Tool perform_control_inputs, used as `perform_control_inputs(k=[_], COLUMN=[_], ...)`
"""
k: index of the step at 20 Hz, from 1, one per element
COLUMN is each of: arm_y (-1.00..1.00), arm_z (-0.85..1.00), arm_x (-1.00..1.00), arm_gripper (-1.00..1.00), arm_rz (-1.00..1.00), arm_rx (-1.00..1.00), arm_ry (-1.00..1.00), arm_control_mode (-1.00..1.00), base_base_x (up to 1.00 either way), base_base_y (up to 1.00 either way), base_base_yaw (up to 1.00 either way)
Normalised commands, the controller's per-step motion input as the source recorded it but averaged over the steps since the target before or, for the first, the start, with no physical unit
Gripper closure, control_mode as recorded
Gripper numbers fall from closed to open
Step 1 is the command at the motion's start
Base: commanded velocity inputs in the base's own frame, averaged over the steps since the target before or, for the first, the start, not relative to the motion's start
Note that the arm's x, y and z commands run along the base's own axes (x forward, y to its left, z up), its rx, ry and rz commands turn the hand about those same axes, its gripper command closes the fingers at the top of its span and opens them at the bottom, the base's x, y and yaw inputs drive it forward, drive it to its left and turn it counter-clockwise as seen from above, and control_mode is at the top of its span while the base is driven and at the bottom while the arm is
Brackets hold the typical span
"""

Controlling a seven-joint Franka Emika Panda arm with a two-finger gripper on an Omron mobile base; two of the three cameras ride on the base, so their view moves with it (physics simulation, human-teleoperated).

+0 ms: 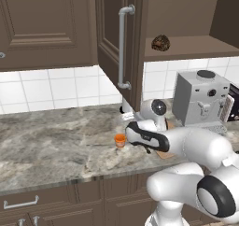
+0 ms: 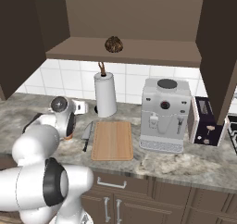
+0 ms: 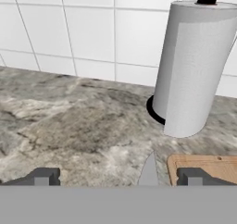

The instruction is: Pick the bread, place it on the cutting board, pick the jam, place it on the counter, and close the cabinet.

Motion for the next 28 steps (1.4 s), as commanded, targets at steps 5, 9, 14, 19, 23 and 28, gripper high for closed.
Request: perform_control_inputs(k=[5, 9, 14, 19, 23, 28], arm_y=[-0.16, -0.17, -0.17, -0.18, -0.10, -0.11], arm_z=[0.29, 0.33, 0.36, 0.35, 0.31, 0.29], arm_x=[0.00, 0.00, 0.00, -0.05, -0.05, -0.03], arm_gripper=[-1.00, -1.00, -1.00, -1.00, -1.00, -1.00], arm_rz=[0.02, 0.00, 0.00, 0.00, 0.00, 0.00], arm_rx=[0.00, 0.00, 0.00, 0.00, 0.00, 0.00], arm_ry=[0.00, 0.00, 0.00, 0.00, 0.00, 0.00], arm_control_mode=[-1.00, -1.00, -1.00, -1.00, -1.00, -1.00], base_base_x=[0.00, 0.00, 0.00, 0.00, 0.00, 0.00], base_base_y=[0.00, 0.00, 0.00, 0.00, 0.00, 0.00], base_base_yaw=[0.00, 0.00, 0.00, 0.00, 0.00, 0.00])
